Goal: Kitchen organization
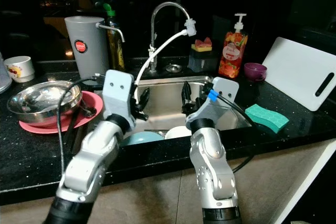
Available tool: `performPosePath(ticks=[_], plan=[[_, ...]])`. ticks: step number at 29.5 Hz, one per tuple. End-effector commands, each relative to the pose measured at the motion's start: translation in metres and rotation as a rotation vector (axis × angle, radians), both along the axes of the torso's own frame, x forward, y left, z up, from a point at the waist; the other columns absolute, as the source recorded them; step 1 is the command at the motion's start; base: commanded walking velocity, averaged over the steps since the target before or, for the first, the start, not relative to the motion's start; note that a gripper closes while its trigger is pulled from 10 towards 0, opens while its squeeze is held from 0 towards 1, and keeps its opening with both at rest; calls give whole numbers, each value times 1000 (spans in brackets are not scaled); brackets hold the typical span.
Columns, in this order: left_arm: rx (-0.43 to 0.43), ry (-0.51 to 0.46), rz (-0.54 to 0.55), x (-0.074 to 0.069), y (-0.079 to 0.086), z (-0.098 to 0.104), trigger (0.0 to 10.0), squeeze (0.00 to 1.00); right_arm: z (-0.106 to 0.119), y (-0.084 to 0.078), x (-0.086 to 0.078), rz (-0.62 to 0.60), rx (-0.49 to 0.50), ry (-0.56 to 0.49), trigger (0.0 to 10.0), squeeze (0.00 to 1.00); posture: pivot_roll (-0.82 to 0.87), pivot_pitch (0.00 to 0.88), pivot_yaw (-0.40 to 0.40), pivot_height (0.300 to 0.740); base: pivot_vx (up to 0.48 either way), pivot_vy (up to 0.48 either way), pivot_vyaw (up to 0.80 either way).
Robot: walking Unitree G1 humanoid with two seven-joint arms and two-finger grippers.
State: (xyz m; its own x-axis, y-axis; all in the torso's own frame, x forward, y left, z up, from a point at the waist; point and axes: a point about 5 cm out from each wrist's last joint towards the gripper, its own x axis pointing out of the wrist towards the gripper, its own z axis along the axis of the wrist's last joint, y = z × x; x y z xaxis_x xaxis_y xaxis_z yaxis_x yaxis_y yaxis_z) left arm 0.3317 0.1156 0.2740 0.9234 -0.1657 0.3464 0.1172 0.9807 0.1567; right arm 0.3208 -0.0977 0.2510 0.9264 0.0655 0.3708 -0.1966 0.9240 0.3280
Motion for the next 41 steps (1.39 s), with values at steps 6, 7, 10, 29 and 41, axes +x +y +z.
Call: performPosePath(ticks=[6, 7, 10, 29, 41], plan=[[117, 34, 152, 7, 53, 20, 10000, 0, 1, -5, -1, -21, -23, -19, 10000, 0, 108, 0, -41, 740, 0, 0, 0], [117, 34, 152, 7, 53, 20, 10000, 0, 1, -5, -1, -21, -23, -19, 10000, 0, 108, 0, -41, 740, 0, 0, 0], [220, 51, 98, 3, 62, 25, 10000, 0, 4, -9, 0, -38, -39, -32, 10000, 0, 108, 0, -43, 740, 0, 0, 0], [740, 81, -170, -38, 123, 60, 10000, 0, 21, -34, 1, -119, -103, -110, 10000, 0, 110, 0, -8, 740, 0, 0, 0], [691, 393, 3, -18, 191, 7, 10000, 0, 27, -26, -3, -31, -116, -147, 10000, 0, 112, 0, -14, 740, 0, 0, 0]])
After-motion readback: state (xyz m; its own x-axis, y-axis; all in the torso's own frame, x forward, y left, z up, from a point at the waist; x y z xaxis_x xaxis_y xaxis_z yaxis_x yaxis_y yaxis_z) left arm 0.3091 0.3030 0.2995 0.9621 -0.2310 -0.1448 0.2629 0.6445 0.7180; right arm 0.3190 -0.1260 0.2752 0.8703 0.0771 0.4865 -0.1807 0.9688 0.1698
